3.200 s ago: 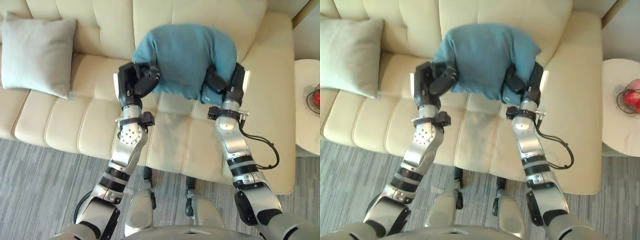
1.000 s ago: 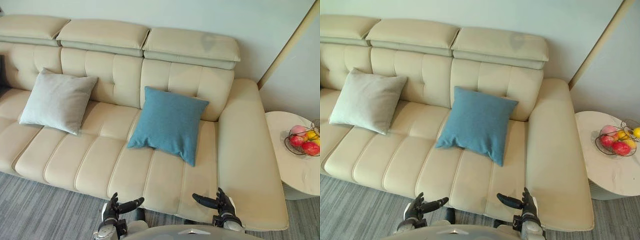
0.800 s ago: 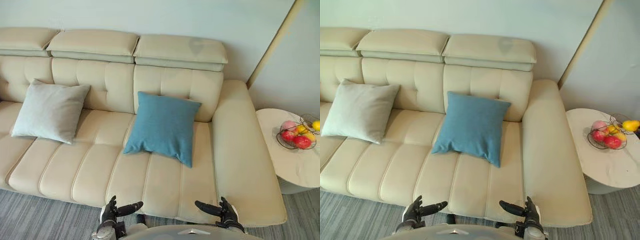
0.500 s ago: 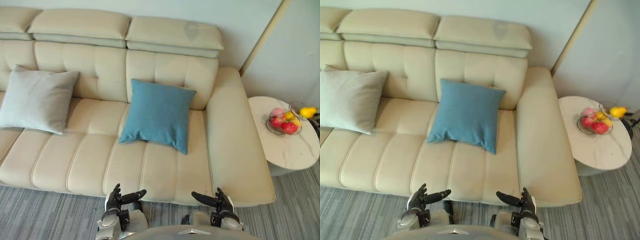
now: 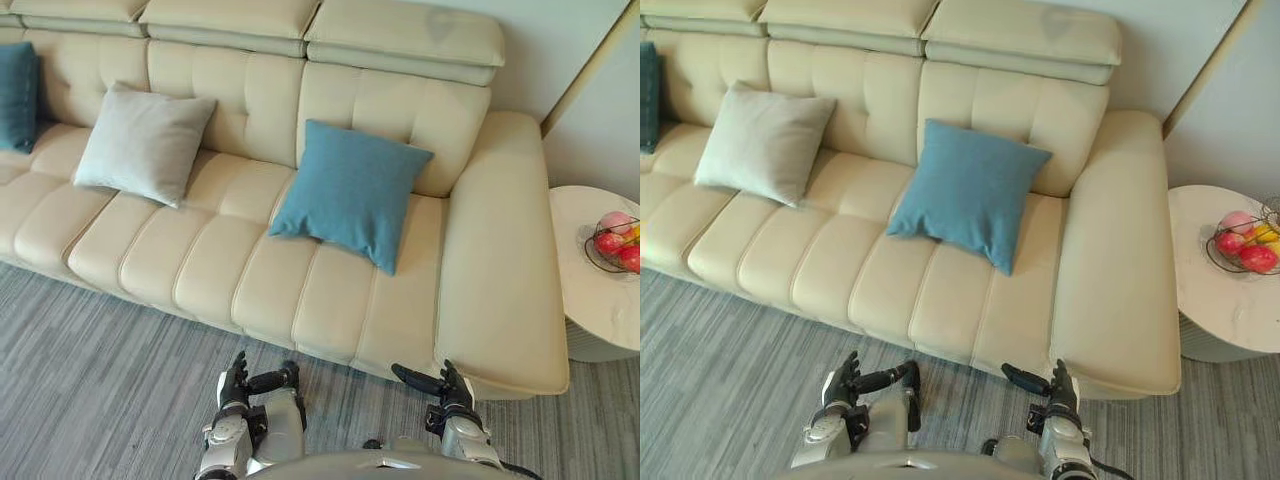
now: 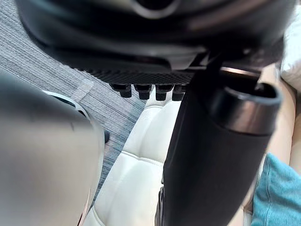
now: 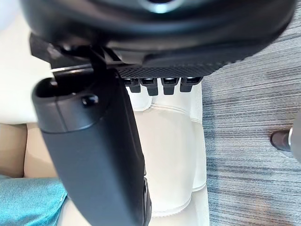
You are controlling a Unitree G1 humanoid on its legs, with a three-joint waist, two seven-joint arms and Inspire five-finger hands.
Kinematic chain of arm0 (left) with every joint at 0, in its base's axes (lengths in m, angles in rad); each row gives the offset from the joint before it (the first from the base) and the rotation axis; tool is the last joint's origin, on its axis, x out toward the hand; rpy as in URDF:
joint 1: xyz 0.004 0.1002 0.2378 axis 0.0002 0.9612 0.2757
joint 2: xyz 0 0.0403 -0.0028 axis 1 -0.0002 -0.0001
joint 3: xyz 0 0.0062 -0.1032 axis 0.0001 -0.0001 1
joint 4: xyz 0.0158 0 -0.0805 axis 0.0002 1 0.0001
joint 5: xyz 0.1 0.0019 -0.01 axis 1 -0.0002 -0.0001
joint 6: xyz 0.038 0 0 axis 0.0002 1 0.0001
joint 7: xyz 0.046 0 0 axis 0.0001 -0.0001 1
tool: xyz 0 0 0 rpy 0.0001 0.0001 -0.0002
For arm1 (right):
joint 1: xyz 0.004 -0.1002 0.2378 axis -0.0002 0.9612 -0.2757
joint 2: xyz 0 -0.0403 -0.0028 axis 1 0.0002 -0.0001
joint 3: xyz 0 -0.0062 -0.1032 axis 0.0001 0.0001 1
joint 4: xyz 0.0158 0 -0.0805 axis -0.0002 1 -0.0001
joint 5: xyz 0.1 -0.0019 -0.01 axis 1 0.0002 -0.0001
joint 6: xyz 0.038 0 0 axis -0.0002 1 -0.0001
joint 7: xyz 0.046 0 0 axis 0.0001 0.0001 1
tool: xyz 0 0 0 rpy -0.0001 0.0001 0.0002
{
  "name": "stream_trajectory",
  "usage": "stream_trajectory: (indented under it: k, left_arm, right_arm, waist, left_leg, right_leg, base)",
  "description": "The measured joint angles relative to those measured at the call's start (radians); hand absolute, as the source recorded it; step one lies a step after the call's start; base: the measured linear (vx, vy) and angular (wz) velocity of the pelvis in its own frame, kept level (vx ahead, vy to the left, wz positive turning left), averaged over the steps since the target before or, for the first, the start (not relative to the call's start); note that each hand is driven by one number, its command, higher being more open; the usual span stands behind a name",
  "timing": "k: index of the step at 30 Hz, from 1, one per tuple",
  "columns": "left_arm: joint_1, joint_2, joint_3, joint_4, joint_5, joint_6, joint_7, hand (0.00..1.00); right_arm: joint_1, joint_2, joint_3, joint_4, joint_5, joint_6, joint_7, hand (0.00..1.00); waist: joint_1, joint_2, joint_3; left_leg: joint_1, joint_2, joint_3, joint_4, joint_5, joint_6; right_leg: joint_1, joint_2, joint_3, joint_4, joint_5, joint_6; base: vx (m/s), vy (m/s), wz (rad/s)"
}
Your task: Pick up cushions and gather them together orderly.
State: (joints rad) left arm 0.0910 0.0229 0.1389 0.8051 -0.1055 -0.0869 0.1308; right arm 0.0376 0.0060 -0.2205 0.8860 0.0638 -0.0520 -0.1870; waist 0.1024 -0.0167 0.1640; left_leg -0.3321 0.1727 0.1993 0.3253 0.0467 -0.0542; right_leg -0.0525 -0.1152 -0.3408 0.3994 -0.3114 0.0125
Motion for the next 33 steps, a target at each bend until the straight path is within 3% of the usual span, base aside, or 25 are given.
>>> stream_trajectory:
  k: [1, 2, 4, 6, 7, 8, 10, 16, 20, 24, 25, 33]
  left_arm:
    - [0.002, 0.0, 0.0, 0.0, 0.0, 0.0, 0.001, 1.0]
    - [0.002, 0.0, 0.0, 0.0, 0.0, 0.0, 0.0, 1.0]
    - [0.003, -0.005, 0.0, 0.005, 0.001, 0.001, -0.002, 1.0]
    - [0.008, -0.011, 0.003, 0.006, 0.007, 0.001, -0.006, 1.0]
    - [0.013, -0.007, -0.001, 0.011, 0.023, 0.001, -0.007, 1.0]
    - [0.013, 0.014, -0.009, 0.031, 0.041, 0.001, -0.007, 1.0]
    - [0.014, 0.032, -0.025, 0.066, 0.063, 0.002, -0.006, 1.0]
    - [0.019, 0.049, -0.043, 0.125, 0.079, 0.006, -0.004, 1.0]
    - [0.02, 0.052, -0.03, 0.143, 0.079, 0.008, 0.001, 1.0]
    - [0.01, 0.048, -0.01, 0.166, 0.079, 0.01, 0.0, 1.0]
    - [-0.005, 0.05, 0.034, 0.224, 0.078, 0.01, 0.003, 1.0]
    - [-0.005, 0.05, 0.034, 0.225, 0.078, 0.01, 0.003, 1.0]
  right_arm:
    - [0.01, -0.004, -0.001, -0.001, 0.009, 0.0, -0.002, 1.0]
    - [0.015, -0.006, -0.001, -0.002, 0.011, 0.0, -0.003, 1.0]
    - [0.026, -0.006, -0.016, -0.002, 0.017, 0.0, -0.004, 1.0]
    - [0.027, 0.001, -0.037, -0.001, 0.017, 0.004, -0.003, 1.0]
    - [0.03, 0.018, -0.036, 0.003, 0.017, 0.005, 0.004, 1.0]
    - [0.026, 0.037, -0.035, 0.012, 0.016, 0.005, 0.013, 1.0]
    - [0.012, 0.039, -0.039, 0.048, 0.016, 0.004, 0.016, 1.0]
    - [-0.006, 0.016, -0.08, 0.114, 0.016, 0.007, 0.013, 1.0]
    - [0.0, 0.011, -0.114, 0.141, 0.016, 0.014, 0.002, 1.0]
    - [0.0, -0.001, -0.115, 0.141, 0.016, 0.017, -0.002, 1.0]
    - [-0.017, -0.008, -0.153, 0.18, 0.016, 0.026, -0.006, 1.0]
    - [-0.015, -0.008, -0.153, 0.18, 0.016, 0.026, -0.006, 1.0]
  waist:
    - [-0.003, -0.003, -0.003]
    - [-0.003, -0.003, -0.003]
    - [-0.009, 0.005, -0.008]
    - [-0.015, 0.011, -0.013]
    - [-0.023, 0.0, -0.023]
    - [-0.031, -0.022, -0.039]
    - [-0.042, -0.033, -0.051]
    - [-0.053, -0.001, -0.061]
    - [-0.054, -0.005, -0.061]
    - [-0.059, -0.013, -0.062]
    - [-0.059, 0.002, -0.072]
    - [-0.059, 0.002, -0.072]
  left_leg:
    - [0.006, 0.004, 0.001, 0.084, -0.075, 0.005]
    - [0.012, 0.01, 0.001, 0.127, -0.111, 0.004]
    - [0.063, 0.042, 0.0, 0.209, -0.212, -0.017]
    - [0.078, 0.033, 0.005, 0.169, -0.22, -0.03]
    - [0.097, 0.01, 0.004, 0.106, -0.219, -0.032]
    - [0.119, -0.023, 0.012, 0.025, -0.176, -0.026]
    - [0.172, -0.062, 0.027, -0.095, -0.112, -0.011]
    - [0.261, -0.106, 0.042, -0.301, 0.01, 0.011]
    - [0.343, -0.109, 0.041, -0.413, 0.063, 0.011]
    - [0.356, -0.112, 0.043, -0.413, 0.063, 0.011]
    - [0.406, -0.123, 0.044, -0.414, 0.034, 0.007]
    - [0.407, -0.123, 0.043, -0.415, 0.034, 0.007]
  right_leg:
    - [-0.005, -0.011, -0.007, 0.004, 0.005, 0.001]
    - [-0.009, -0.018, -0.007, 0.005, 0.009, 0.002]
    - [-0.017, -0.037, -0.008, 0.011, 0.028, 0.026]
    - [-0.015, -0.039, -0.008, -0.004, 0.042, 0.05]
    - [-0.012, -0.039, -0.008, -0.049, 0.066, 0.065]
    - [-0.006, -0.048, -0.005, -0.104, 0.106, 0.069]
    - [0.024, -0.056, 0.002, -0.19, 0.162, 0.079]
    - [0.057, -0.045, 0.022, -0.303, 0.251, 0.076]
    - [0.084, -0.026, 0.04, -0.32, 0.261, 0.065]
    - [0.092, -0.025, 0.061, -0.322, 0.263, 0.063]
    - [0.145, -0.022, 0.11, -0.377, 0.277, 0.063]
    - [0.148, -0.022, 0.107, -0.377, 0.278, 0.064]
  base:
    - [-0.1, 0.078, 0.23]
    - [-0.09, 0.131, 0.14]
    - [-0.07, 0.181, 0.1]
    - [-0.08, 0.18, 0.12]
    - [-0.12, 0.211, 0.11]
    - [-0.11, 0.192, 0.06]
    - [-0.05, 0.096, 0.01]
    - [-0.07, 0.044, -0.09]
    - [-0.05, -0.012, -0.13]
    - [-0.03, 0.002, -0.08]
    - [0.0, 0.0, 0.0]
    - [0.0, 0.0, 0.01]
